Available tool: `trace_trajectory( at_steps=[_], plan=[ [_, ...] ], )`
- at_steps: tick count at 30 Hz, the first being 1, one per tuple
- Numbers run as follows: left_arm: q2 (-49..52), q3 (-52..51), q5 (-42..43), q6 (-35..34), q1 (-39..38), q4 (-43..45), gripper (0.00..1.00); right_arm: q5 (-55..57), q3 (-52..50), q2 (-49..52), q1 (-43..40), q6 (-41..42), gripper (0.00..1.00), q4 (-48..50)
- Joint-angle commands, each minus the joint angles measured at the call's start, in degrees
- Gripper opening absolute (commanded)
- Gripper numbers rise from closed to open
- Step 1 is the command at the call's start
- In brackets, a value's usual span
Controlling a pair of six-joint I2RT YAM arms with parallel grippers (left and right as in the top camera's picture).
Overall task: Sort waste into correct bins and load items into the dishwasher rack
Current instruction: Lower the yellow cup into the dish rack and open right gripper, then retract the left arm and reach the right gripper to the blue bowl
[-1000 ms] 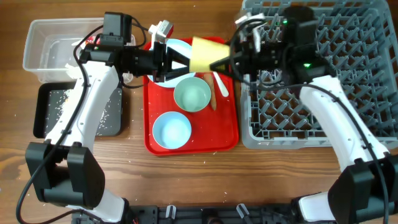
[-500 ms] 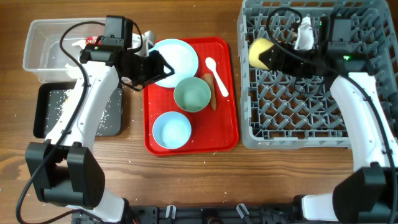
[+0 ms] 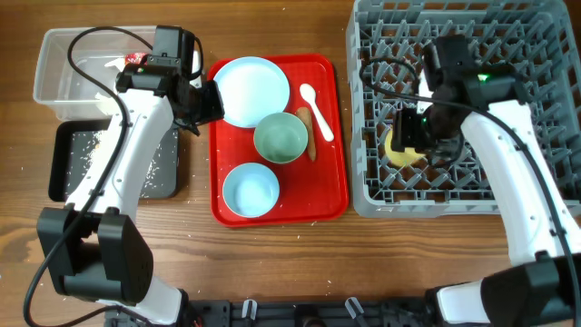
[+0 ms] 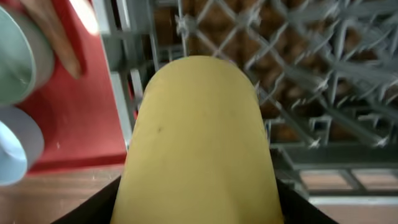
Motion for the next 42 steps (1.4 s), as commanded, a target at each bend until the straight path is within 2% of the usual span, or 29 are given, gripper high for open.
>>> trace_trajectory(
  at_steps=[1, 5, 10, 12, 13, 15, 17, 23, 30, 37, 41, 42],
  plan=[
    [-1.0, 0.6, -1.9, 0.5, -0.2, -0.1, 0.4, -2.4, -0.2, 2.7, 0.3, -1.6, 0.49, -0.7],
    [-1.0, 0.6, -2.0, 0.5, -0.2, -0.1, 0.41, -7.7, -4.6, 5.2, 0.3, -4.0, 0.49, -0.2],
    [-1.0, 0.6, -2.0, 0.5, -0.2, -0.2, 0.43, -7.8, -8.8, 8.8, 0.3, -4.0, 0.52, 2.1],
    [-1.0, 0.6, -2.0, 0.5, -0.2, -0.5, 0.43, -7.8, -8.8, 9.0, 0.3, -3.9, 0.74, 3.3],
    [-1.0, 0.6, -2.0, 0.5, -0.2, -0.5, 0.43, -7.8, -8.8, 9.0, 0.3, -3.9, 0.81, 3.6],
    [-1.0, 0.6, -2.0, 0.5, -0.2, -0.5, 0.44, -7.8, -8.8, 9.0, 0.3, -3.4, 0.9, 4.2],
    [-1.0, 0.6, -2.0, 0.5, -0.2, -0.7, 0.44, -7.8, -8.8, 9.0, 0.3, -2.4, 0.93, 4.8],
    [-1.0, 0.6, -2.0, 0.5, -0.2, -1.1, 0.46, -7.8, -2.2, 7.3, 0.3, -2.5, 0.93, 3.4],
    [-1.0, 0.6, -1.9, 0.4, -0.2, -1.7, 0.53, -7.3, 11.6, 3.7, 0.3, -2.7, 0.91, 4.1],
    [-1.0, 0.6, -1.5, 0.5, -3.5, -4.9, 0.59, -3.4, 13.4, 2.9, 0.2, -2.7, 0.92, 8.8],
    [-1.0, 0.6, -1.5, 0.5, -6.3, -6.3, 0.62, -8.3, 13.4, 2.9, 0.2, -4.7, 0.91, 10.7],
    [-1.0, 0.6, -1.5, 1.5, -6.6, -6.3, 0.62, -12.3, 13.4, 2.9, 0.4, -5.7, 0.84, 11.6]
  ],
)
